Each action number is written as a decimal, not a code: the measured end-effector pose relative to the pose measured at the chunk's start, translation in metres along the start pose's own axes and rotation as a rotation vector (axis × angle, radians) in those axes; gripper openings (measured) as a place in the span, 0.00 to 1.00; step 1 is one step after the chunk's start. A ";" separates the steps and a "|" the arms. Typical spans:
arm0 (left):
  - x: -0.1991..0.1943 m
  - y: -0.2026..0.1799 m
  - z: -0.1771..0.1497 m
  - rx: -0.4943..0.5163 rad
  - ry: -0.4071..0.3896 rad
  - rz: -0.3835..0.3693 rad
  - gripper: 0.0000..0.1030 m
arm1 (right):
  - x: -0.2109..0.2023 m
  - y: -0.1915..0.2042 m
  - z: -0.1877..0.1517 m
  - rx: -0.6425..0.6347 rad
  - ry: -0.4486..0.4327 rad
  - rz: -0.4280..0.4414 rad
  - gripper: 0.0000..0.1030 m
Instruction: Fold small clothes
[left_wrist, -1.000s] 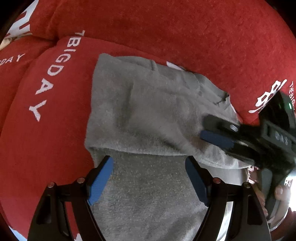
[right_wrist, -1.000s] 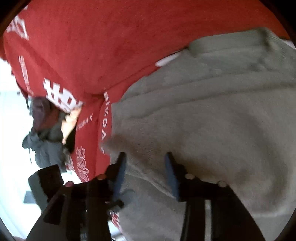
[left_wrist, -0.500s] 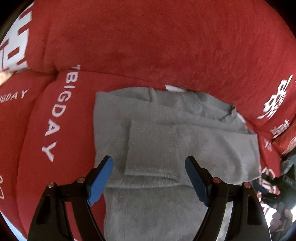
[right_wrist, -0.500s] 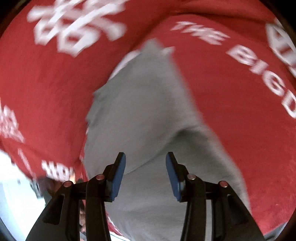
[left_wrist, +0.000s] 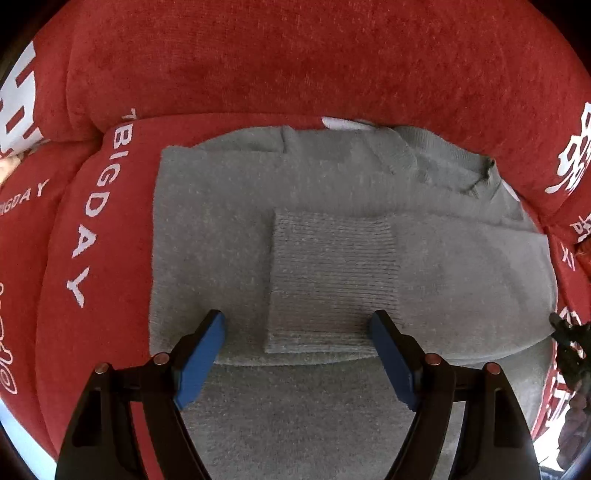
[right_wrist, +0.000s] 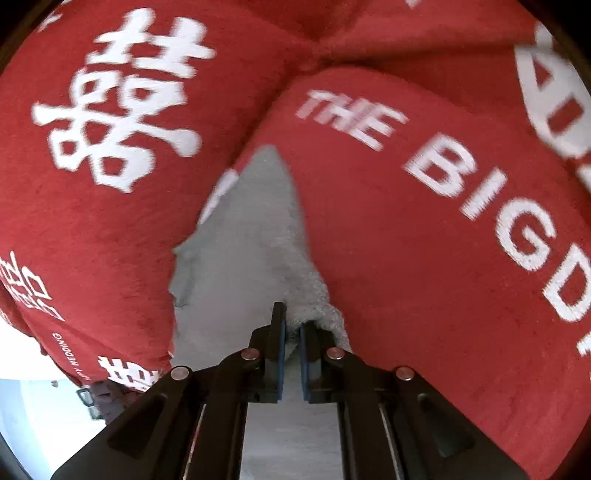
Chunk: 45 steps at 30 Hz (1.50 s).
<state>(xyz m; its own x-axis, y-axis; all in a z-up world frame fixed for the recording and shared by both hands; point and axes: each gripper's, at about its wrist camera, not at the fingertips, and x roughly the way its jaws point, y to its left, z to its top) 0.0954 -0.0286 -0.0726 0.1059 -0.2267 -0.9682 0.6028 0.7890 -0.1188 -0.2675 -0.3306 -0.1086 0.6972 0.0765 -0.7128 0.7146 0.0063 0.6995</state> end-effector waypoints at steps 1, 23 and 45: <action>-0.001 0.000 0.000 -0.002 0.001 0.000 0.78 | 0.002 -0.005 0.000 0.016 0.005 0.030 0.07; -0.002 -0.002 0.011 0.000 0.017 0.044 0.78 | 0.012 0.024 0.053 -0.123 0.152 -0.029 0.07; -0.020 -0.002 0.007 0.034 0.041 0.002 0.78 | -0.018 0.078 -0.007 -0.438 0.125 -0.290 0.15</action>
<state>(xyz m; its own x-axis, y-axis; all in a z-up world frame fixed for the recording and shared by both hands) 0.0977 -0.0296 -0.0518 0.0745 -0.2011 -0.9767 0.6290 0.7695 -0.1105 -0.2253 -0.3244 -0.0408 0.4433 0.1281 -0.8872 0.7668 0.4583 0.4493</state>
